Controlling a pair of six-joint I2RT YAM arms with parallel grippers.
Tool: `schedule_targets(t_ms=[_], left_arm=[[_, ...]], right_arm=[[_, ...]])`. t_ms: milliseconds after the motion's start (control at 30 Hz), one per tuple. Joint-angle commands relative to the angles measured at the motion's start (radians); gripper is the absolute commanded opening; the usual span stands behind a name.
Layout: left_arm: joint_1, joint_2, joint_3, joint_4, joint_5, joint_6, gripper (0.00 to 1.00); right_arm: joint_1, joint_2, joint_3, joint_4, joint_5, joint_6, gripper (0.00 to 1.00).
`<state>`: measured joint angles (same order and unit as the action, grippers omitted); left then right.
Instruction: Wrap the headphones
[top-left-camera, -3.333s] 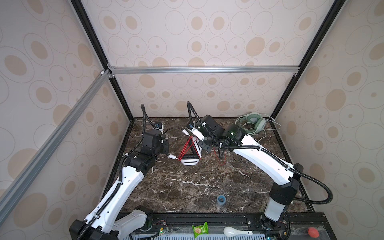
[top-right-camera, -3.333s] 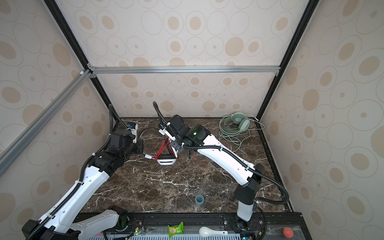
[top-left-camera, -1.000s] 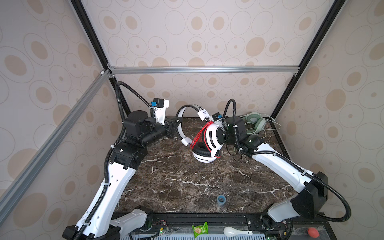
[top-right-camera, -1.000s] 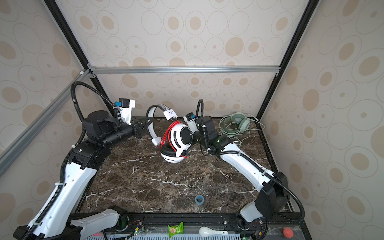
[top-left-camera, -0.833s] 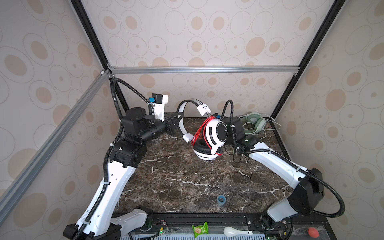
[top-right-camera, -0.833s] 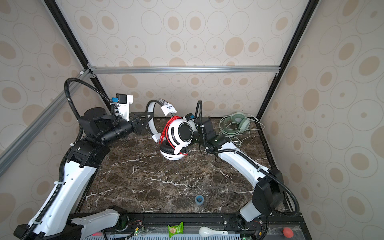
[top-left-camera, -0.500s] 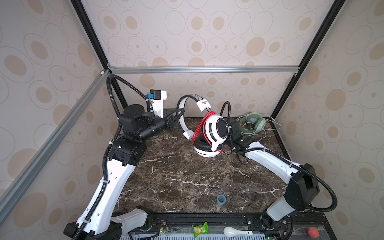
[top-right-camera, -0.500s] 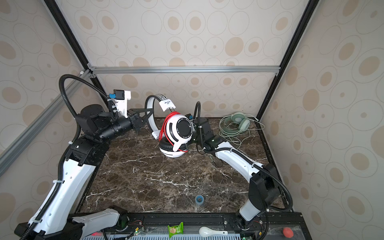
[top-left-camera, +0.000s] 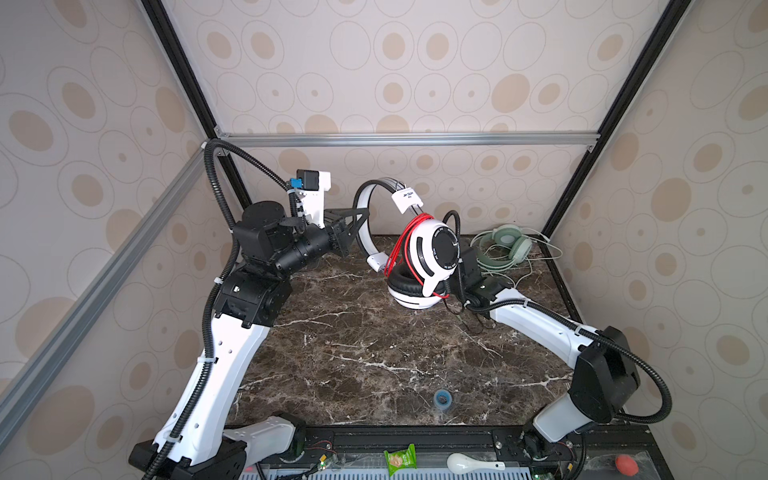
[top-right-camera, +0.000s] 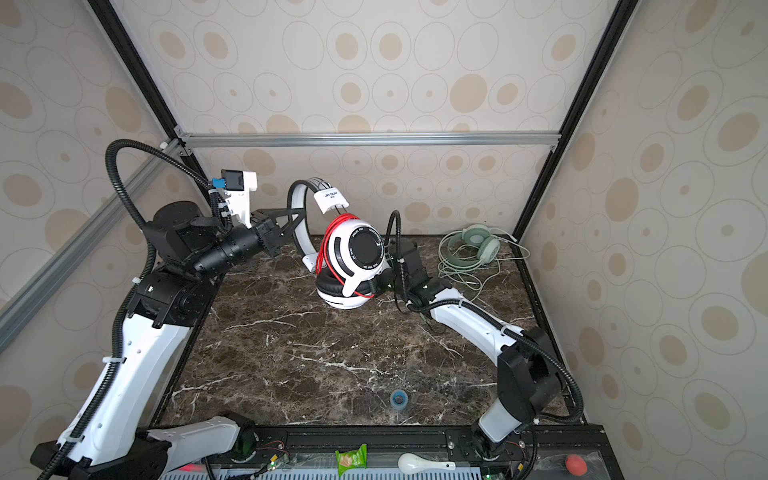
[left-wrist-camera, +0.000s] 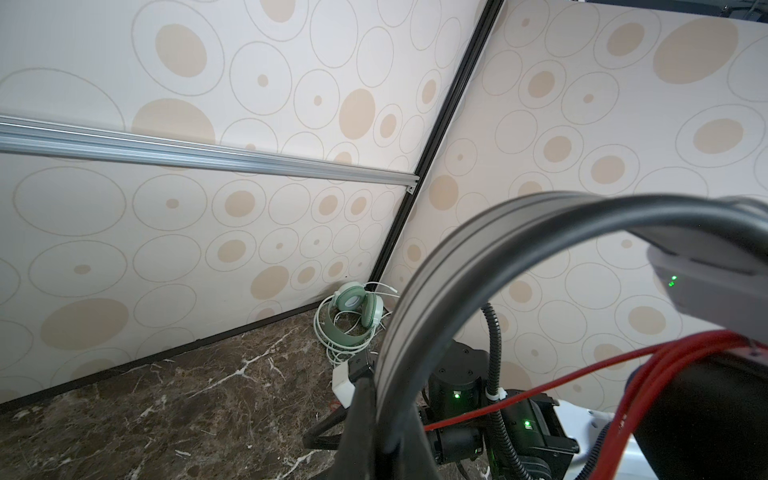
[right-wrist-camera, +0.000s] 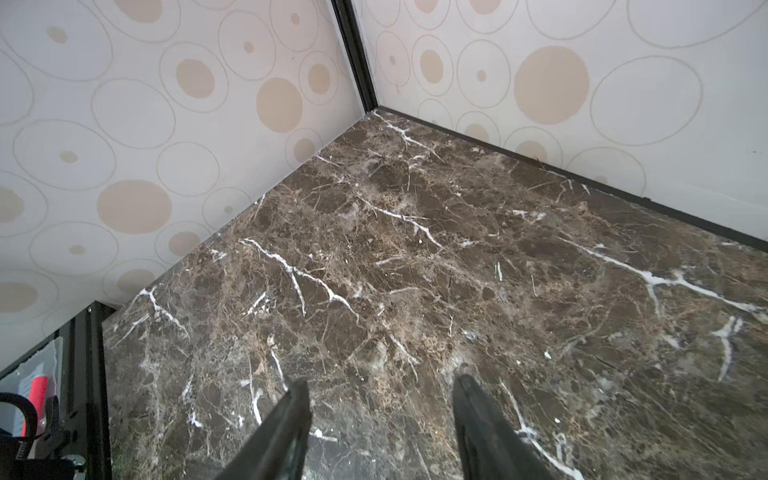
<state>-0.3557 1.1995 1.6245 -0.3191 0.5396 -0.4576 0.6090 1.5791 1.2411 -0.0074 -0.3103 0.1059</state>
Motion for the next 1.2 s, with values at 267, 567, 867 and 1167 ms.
schedule_targets(t_ms=[267, 567, 867, 1167], left_arm=[[0.005, 0.005, 0.094, 0.077, -0.024, -0.112, 0.0], [0.007, -0.004, 0.076, 0.158, -0.192, -0.214, 0.0], [0.009, -0.009, 0.051, 0.208, -0.378, -0.339, 0.0], [0.013, 0.031, 0.04, 0.165, -0.651, -0.455, 0.0]], right_arm=[[-0.007, 0.023, -0.044, 0.05, -0.022, 0.001, 0.33], [-0.008, 0.046, -0.086, 0.032, -0.053, 0.063, 0.11], [-0.008, 0.003, -0.161, 0.079, -0.06, 0.126, 0.0], [0.067, -0.044, -0.179, -0.079, 0.073, 0.098, 0.0]])
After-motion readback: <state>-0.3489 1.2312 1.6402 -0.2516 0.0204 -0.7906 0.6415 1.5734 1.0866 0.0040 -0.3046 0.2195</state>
